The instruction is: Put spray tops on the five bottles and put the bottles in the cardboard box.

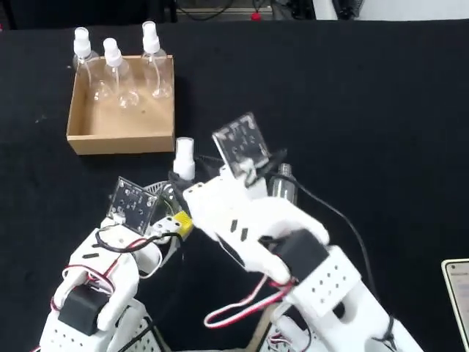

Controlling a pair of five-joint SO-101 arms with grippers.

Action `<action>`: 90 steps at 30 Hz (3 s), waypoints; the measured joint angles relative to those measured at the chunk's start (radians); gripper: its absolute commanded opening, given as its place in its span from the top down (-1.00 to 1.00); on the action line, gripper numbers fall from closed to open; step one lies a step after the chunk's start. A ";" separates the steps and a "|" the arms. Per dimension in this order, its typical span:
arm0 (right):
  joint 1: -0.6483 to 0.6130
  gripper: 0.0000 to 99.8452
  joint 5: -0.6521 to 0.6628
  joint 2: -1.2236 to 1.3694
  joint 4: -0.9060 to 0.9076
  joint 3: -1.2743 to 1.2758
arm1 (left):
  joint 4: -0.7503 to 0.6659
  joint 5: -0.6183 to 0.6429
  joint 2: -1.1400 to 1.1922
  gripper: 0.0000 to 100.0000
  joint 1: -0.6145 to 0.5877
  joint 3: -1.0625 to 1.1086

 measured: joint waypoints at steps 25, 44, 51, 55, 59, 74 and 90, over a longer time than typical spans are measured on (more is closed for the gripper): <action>-0.075 0.65 0.066 -0.115 0.103 0.000 | 0.000 0.000 0.011 0.75 -0.077 0.002; 0.196 0.92 0.084 -0.126 -0.005 0.167 | -0.190 0.000 -0.006 0.75 -0.430 -0.054; 0.196 0.92 0.084 -0.126 -0.270 0.404 | -0.496 0.000 0.089 0.75 -0.512 -0.011; 0.196 0.92 0.084 -0.126 -0.345 0.480 | -0.717 0.000 0.264 0.75 -0.555 -0.008; 0.196 0.92 0.068 -0.126 -0.399 0.523 | -0.954 0.000 0.529 0.75 -0.591 -0.021; 0.196 0.92 -0.003 -0.124 -0.436 0.551 | -1.464 -0.003 1.313 0.75 -0.595 -0.236; 0.196 0.92 -0.003 -0.124 -0.443 0.551 | -1.564 -0.003 1.576 0.75 -0.677 -0.373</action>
